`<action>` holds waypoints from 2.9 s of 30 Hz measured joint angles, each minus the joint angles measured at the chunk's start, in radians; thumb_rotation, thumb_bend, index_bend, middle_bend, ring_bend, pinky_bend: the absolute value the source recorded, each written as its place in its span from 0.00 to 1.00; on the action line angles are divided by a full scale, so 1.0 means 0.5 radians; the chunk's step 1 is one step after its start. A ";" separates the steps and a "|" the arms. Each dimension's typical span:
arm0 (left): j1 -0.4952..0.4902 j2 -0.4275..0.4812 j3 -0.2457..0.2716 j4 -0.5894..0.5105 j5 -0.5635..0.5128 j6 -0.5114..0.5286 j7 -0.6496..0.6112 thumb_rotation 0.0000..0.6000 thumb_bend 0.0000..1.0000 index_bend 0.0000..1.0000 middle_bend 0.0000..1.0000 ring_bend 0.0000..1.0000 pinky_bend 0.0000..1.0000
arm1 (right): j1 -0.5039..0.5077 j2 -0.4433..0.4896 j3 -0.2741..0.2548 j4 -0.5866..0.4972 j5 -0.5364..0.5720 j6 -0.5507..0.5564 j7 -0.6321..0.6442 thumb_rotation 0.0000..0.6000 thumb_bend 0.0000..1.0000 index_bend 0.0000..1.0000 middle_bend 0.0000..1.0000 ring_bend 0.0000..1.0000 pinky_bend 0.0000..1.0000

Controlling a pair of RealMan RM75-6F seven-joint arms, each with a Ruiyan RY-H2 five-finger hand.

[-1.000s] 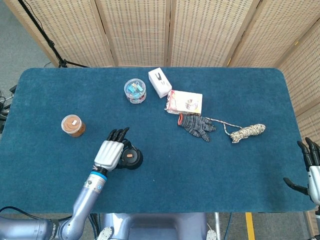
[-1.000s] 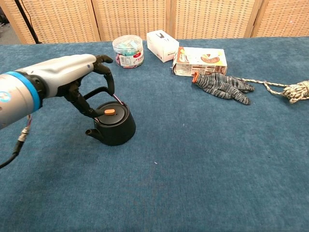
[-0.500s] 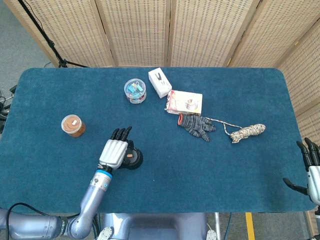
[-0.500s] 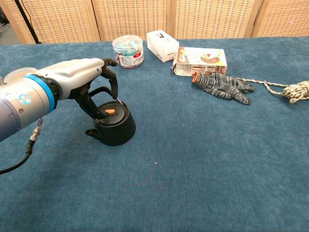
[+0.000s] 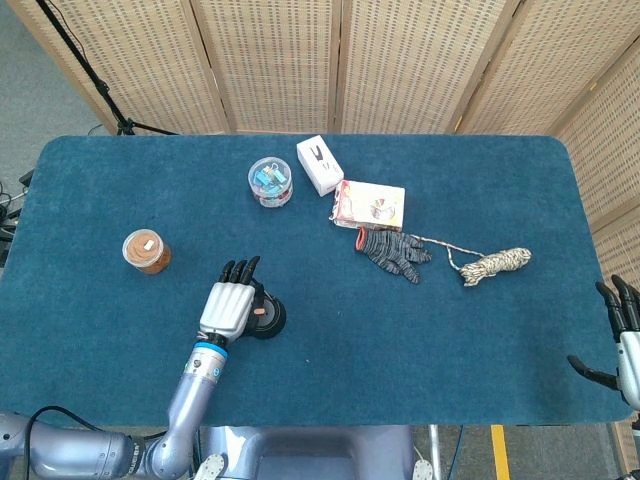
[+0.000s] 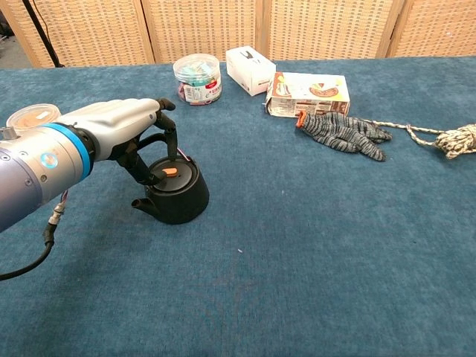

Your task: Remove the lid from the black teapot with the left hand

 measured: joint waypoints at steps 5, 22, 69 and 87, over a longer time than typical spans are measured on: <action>-0.013 -0.006 -0.002 0.007 -0.041 0.016 0.013 1.00 0.35 0.50 0.00 0.00 0.00 | 0.002 0.002 -0.002 -0.005 -0.003 -0.006 -0.002 1.00 0.00 0.00 0.00 0.00 0.00; -0.073 -0.070 0.020 0.076 -0.115 0.035 0.064 1.00 0.38 0.56 0.00 0.00 0.00 | -0.001 0.010 0.003 0.001 0.005 -0.009 0.024 1.00 0.00 0.00 0.00 0.00 0.00; 0.335 0.616 0.335 0.014 0.519 -0.028 -0.877 1.00 0.41 0.59 0.00 0.00 0.00 | 0.009 -0.012 -0.024 -0.035 -0.022 -0.042 -0.027 1.00 0.00 0.00 0.00 0.00 0.00; 0.439 0.457 0.459 0.768 0.839 -0.412 -1.363 1.00 0.04 0.12 0.00 0.00 0.00 | 0.019 -0.017 -0.028 -0.037 -0.013 -0.066 -0.031 1.00 0.00 0.00 0.00 0.00 0.00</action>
